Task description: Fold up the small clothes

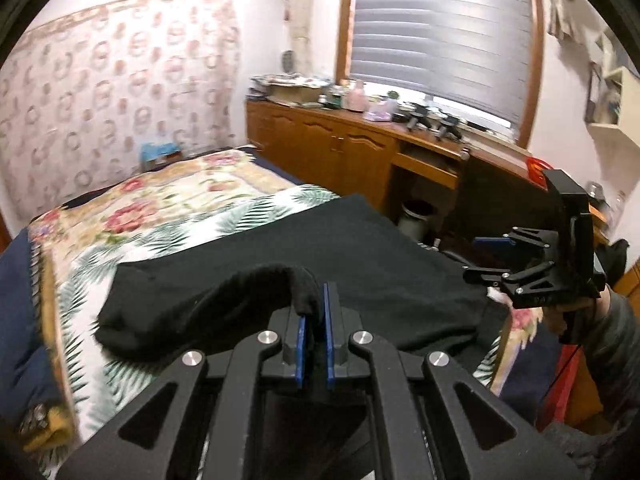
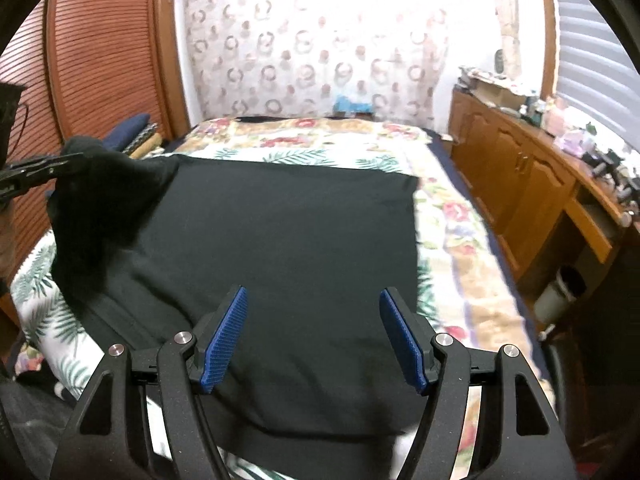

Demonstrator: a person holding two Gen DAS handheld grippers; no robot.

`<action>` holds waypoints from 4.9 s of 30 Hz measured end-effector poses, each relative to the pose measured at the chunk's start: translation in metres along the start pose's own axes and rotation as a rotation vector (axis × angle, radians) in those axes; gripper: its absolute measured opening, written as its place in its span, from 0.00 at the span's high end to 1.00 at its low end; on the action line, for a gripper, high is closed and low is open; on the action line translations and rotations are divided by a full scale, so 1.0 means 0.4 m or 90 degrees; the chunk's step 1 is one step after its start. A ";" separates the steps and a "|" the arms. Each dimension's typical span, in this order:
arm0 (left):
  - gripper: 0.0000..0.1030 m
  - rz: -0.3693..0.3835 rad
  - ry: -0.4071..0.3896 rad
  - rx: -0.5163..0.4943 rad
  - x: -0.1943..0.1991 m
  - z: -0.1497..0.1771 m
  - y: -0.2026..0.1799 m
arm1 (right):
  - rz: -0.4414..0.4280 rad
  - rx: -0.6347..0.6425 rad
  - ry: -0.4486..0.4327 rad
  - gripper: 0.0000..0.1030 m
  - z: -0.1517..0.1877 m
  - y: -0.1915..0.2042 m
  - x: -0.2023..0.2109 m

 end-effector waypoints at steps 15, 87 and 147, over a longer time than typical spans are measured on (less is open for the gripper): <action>0.95 0.109 -0.034 -0.026 -0.017 -0.162 -0.171 | 0.014 -0.037 -0.032 0.34 0.001 -0.075 0.067; 0.49 -0.080 0.026 0.084 0.033 0.138 0.086 | 0.014 0.079 0.022 0.52 -0.018 0.067 -0.010; 0.49 0.000 0.118 0.096 -0.185 0.175 0.157 | 0.064 0.014 0.052 0.52 -0.335 -0.110 -0.338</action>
Point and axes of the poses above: each gripper's, at about its wrist camera, not at the fingertips, and x roughly against the way its jaws point, y to its left, z to its underside, the point moved 5 cm from there along -x, roughly the way its jaws point, and after that the axes turned 15 degrees about -x, right-handed, at the moved point
